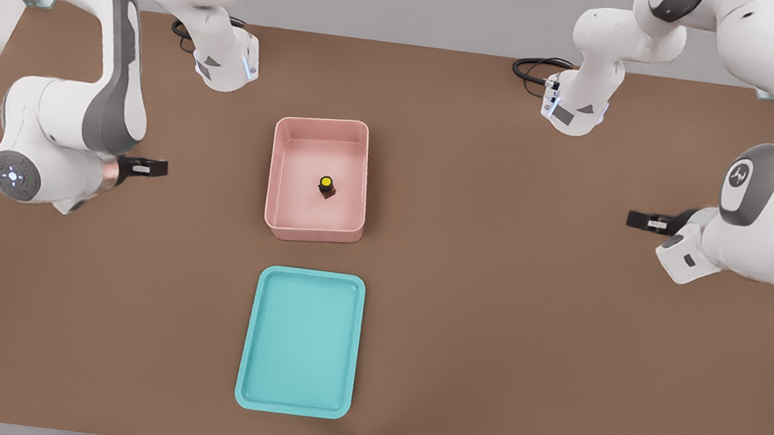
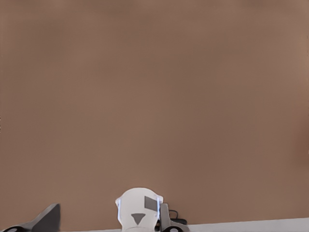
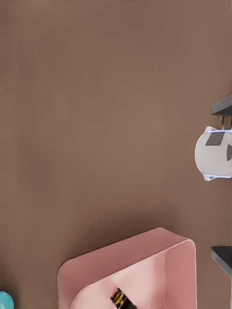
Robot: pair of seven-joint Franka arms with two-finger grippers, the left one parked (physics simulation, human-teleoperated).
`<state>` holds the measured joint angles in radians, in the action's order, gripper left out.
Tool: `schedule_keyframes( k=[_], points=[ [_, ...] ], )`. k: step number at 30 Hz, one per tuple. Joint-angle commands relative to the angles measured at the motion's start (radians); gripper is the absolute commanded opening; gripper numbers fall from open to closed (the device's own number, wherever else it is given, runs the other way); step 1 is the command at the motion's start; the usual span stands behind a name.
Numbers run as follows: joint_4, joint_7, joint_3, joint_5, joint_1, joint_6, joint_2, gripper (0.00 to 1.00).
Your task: The left arm remains still, and the right arm places the button from the box into the tray
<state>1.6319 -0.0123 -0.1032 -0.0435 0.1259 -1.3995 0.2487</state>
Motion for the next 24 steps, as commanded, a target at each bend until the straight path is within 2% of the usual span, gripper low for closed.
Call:
schedule_keyframes(
  k=[1, 3, 7, 9, 12, 16, 22, 24],
  points=[
    [0.006, -0.029, -0.001, -0.004, -0.003, -0.458, 0.0, 1.0],
    [0.005, -0.018, -0.003, 0.028, 0.003, -0.458, 0.0, 1.0],
    [0.008, 0.009, 0.0, 0.013, 0.262, -0.423, 0.02, 1.0],
    [0.02, 0.123, 0.002, -0.022, 0.296, -0.437, 0.032, 1.0],
    [0.243, 0.228, 0.005, -0.042, 0.32, -0.601, -0.081, 1.0],
    [0.434, 0.341, 0.014, -0.045, 0.419, -0.671, -0.201, 1.0],
    [0.47, 0.756, 0.033, -0.045, 0.618, -0.77, -0.146, 1.0],
    [0.525, 0.854, 0.034, -0.045, 0.647, -0.875, -0.126, 1.0]
  ],
)
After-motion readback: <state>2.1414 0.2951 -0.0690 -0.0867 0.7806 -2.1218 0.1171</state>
